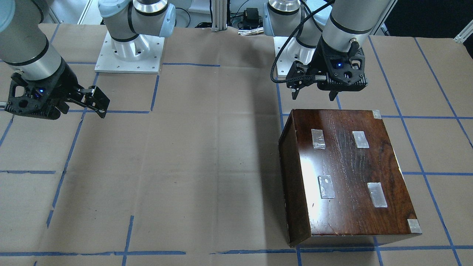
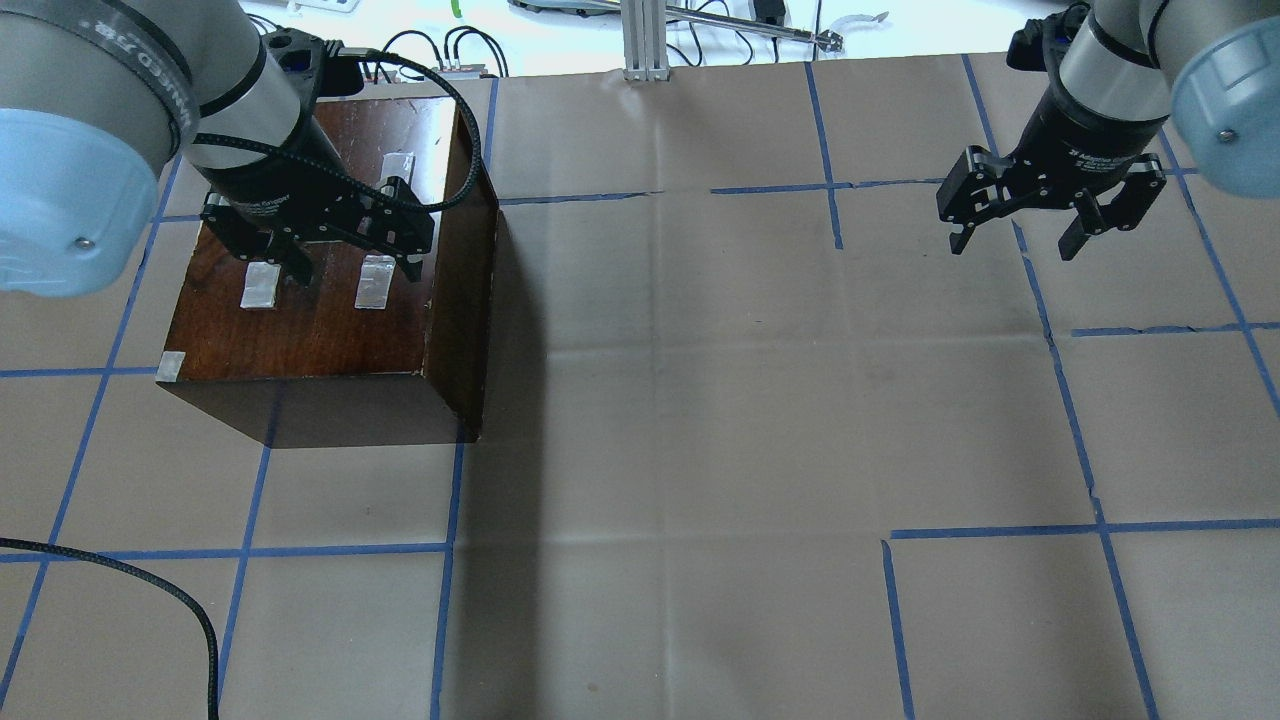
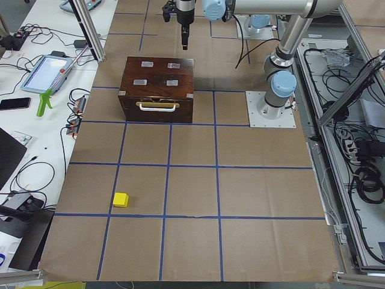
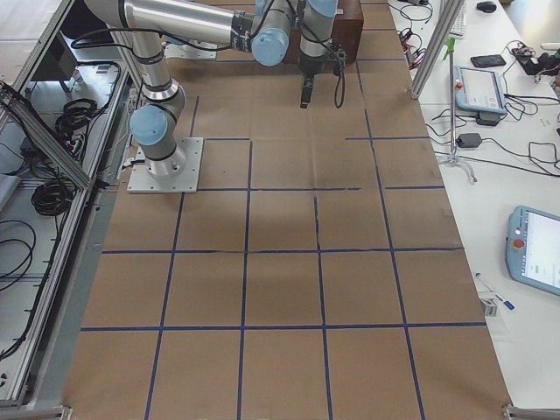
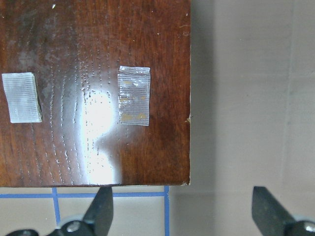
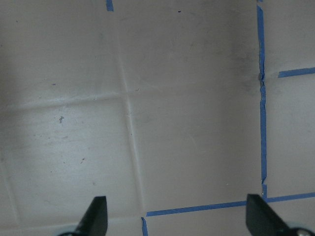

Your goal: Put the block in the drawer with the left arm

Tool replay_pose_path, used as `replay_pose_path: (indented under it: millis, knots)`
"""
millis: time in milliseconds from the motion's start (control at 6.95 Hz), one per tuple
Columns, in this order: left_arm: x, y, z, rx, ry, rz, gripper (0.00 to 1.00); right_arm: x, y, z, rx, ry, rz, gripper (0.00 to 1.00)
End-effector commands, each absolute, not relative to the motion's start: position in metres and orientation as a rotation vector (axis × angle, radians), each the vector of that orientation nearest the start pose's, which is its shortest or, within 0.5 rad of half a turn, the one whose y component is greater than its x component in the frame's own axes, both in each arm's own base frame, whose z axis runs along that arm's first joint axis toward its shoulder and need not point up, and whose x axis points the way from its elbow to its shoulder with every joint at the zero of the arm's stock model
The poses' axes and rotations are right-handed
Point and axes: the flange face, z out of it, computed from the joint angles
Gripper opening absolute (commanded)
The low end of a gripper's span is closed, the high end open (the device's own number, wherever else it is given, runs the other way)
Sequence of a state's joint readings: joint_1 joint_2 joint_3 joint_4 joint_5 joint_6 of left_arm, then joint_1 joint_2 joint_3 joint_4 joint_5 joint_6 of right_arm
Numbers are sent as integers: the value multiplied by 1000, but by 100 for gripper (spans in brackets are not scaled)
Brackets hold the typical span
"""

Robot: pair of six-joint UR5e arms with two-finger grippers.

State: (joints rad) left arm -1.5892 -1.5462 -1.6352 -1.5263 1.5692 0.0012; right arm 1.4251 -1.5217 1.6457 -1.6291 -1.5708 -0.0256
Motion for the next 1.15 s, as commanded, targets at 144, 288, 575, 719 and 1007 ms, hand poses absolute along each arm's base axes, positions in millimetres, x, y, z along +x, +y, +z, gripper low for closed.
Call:
replay_pose_path:
  millis: [144,288,575,719,1007]
  knots:
    - [-142,-479,473,27,3143,-7,99,59,-517,433,187,3129,101,100]
    - [-142,-479,473,27,3143,-7,99,59,-517,432,190,3129,103,100]
    - [-142,-479,473,29,3143,-7,99,59,-517,432,187,3129,103,100]
    - [-142,-480,473,29,3143,-12,99,59,-517,432,187,3129,103,100]
    - [-133,-484,477,19,3140,-36,99,59,-517,433,190,3129,101,100]
